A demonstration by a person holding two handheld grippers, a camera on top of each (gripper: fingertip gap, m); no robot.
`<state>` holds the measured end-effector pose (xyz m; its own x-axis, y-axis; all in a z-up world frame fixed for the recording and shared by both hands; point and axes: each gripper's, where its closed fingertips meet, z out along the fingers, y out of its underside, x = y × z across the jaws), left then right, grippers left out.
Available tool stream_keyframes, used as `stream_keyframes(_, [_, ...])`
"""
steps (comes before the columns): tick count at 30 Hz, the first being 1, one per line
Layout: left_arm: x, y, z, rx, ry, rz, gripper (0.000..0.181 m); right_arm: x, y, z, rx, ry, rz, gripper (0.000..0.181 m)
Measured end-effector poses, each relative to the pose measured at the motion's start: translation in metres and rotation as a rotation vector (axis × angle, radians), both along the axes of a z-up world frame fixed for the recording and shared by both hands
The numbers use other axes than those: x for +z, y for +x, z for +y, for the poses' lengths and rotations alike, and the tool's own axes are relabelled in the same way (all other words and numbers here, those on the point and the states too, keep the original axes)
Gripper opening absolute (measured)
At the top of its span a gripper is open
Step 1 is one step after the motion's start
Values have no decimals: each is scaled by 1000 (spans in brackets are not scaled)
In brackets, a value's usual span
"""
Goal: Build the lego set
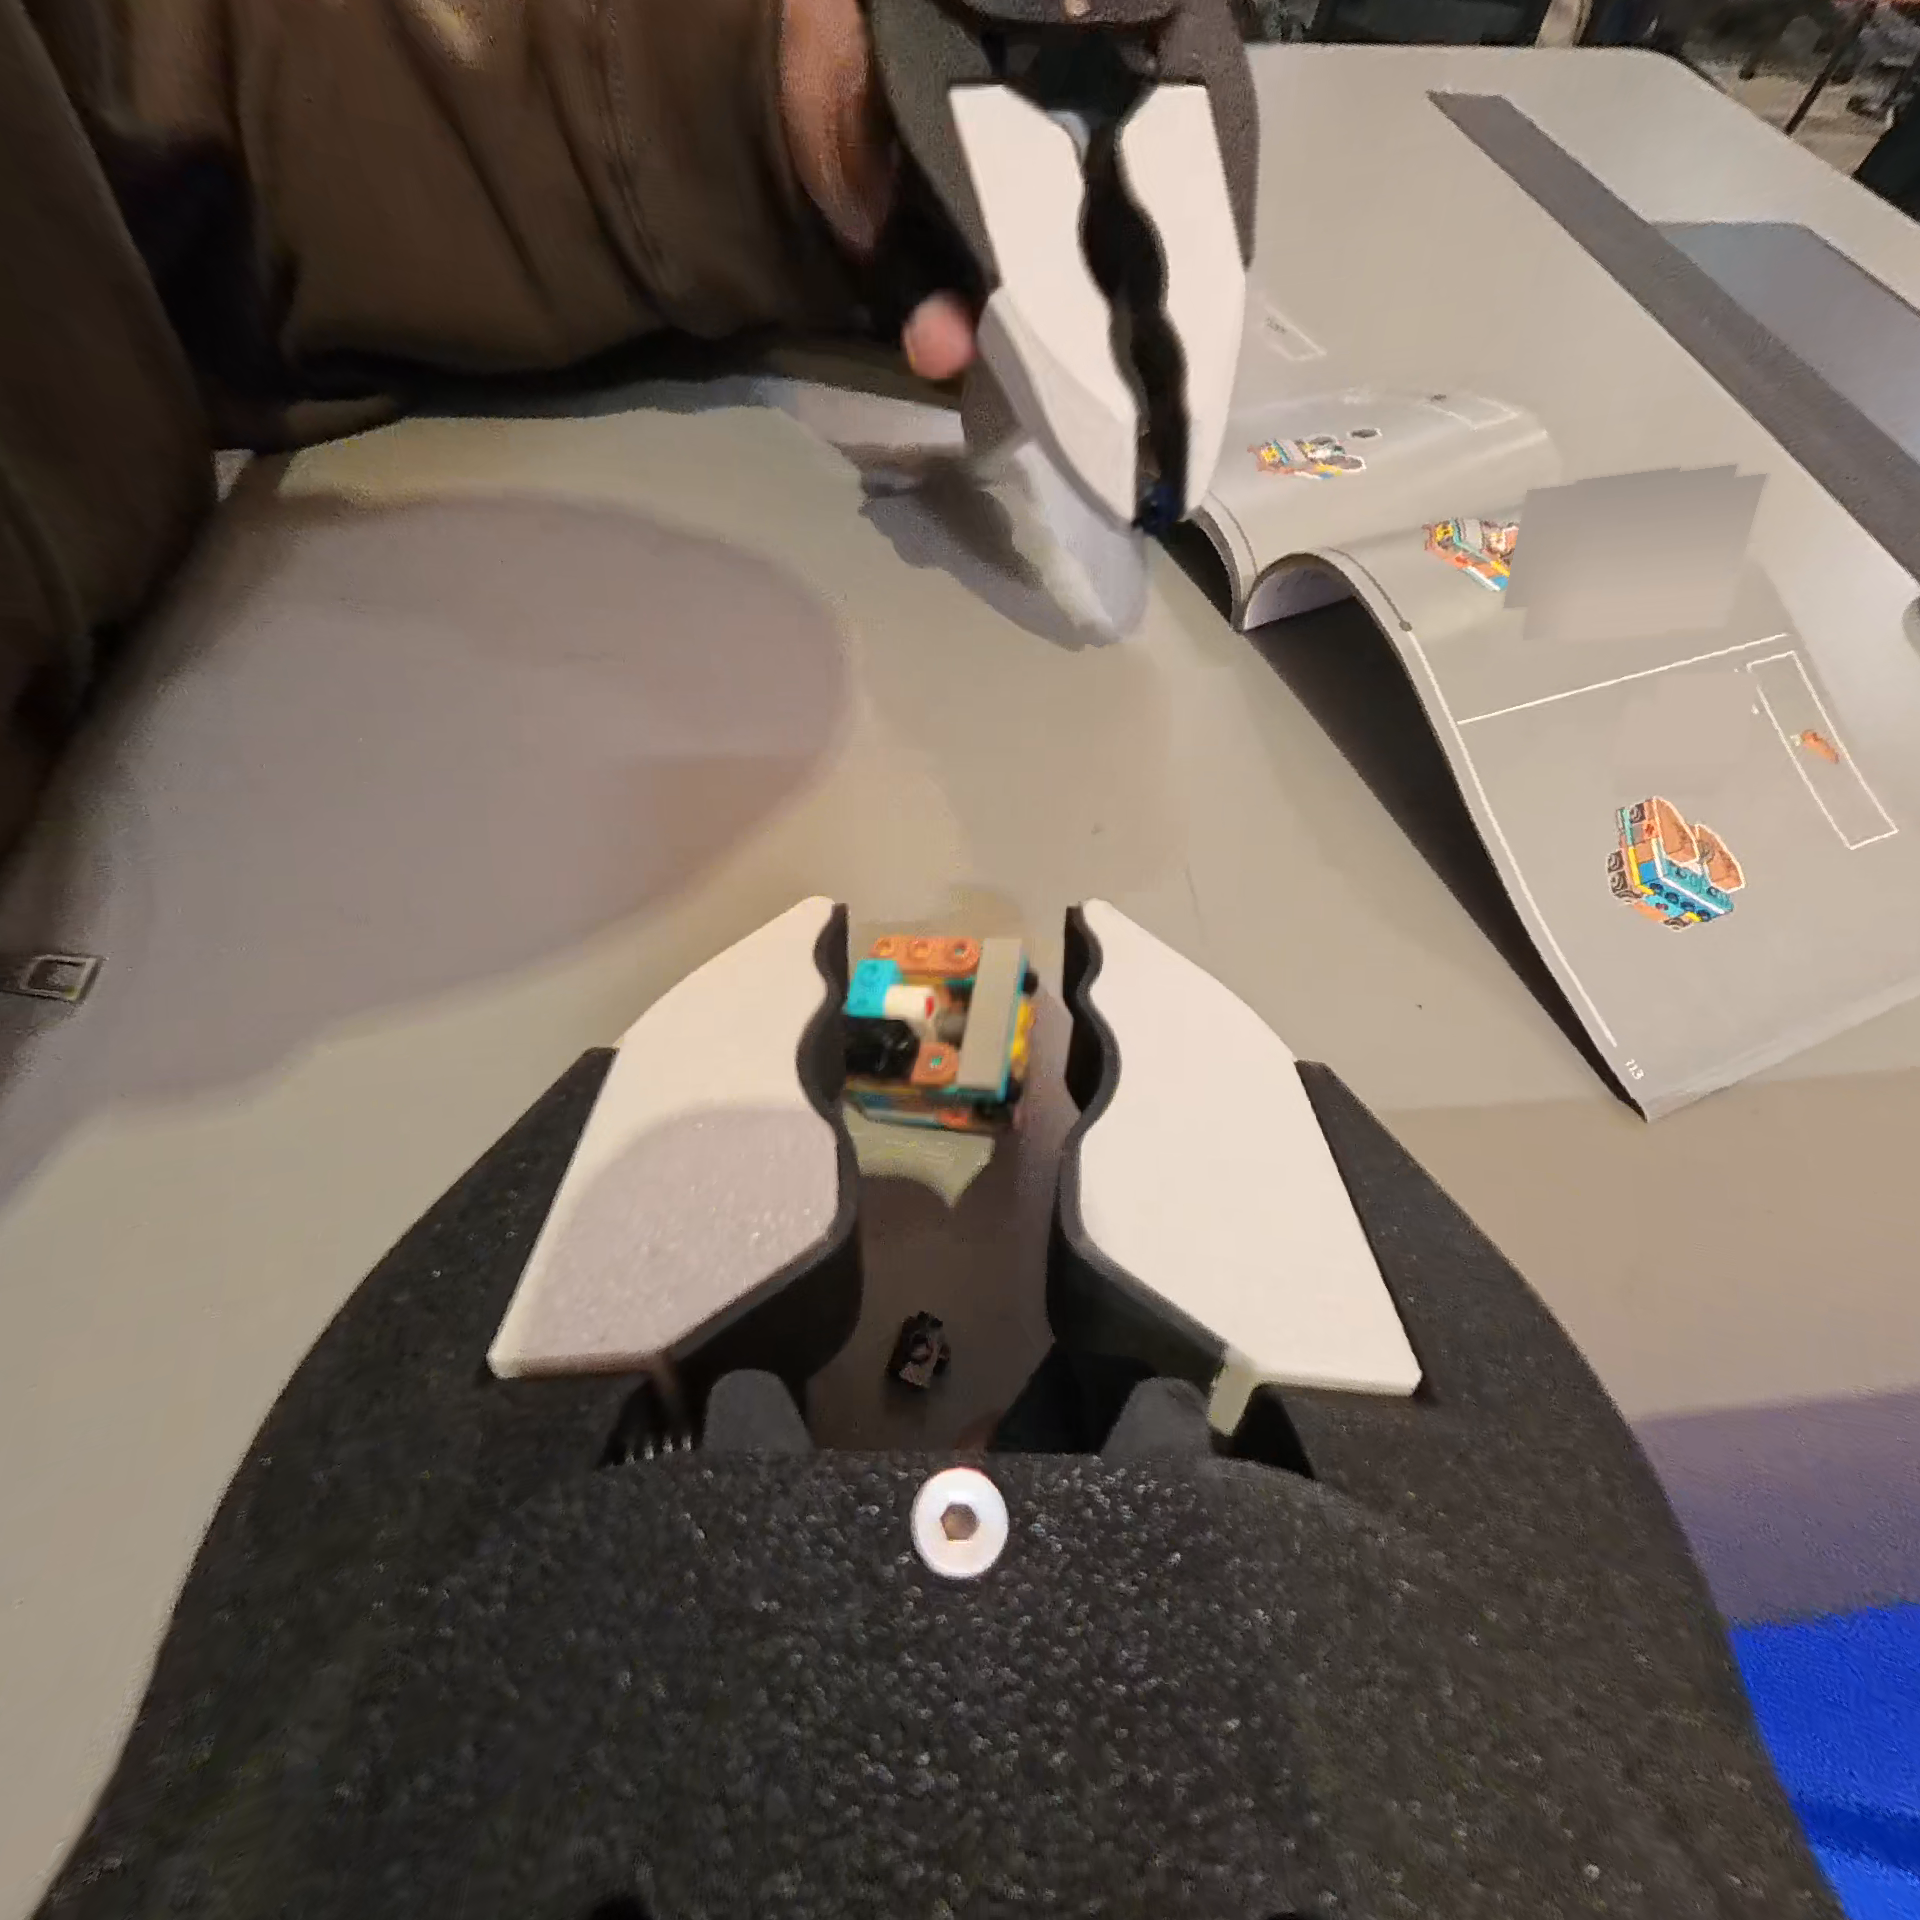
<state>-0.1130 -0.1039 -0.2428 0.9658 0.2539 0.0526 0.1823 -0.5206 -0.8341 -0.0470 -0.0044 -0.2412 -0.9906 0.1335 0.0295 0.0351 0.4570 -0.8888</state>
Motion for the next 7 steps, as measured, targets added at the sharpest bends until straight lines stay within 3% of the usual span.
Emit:
stream_keyframes(1, [10, 0, 4, 10, 87, -49, 14, 2, 1, 0, 6, -12, 14, 41])
stream_keyframes(7, [75, 4, 31, 49, 672, -489, 13, 31, -5, 0, -38, -101, 208, 41])
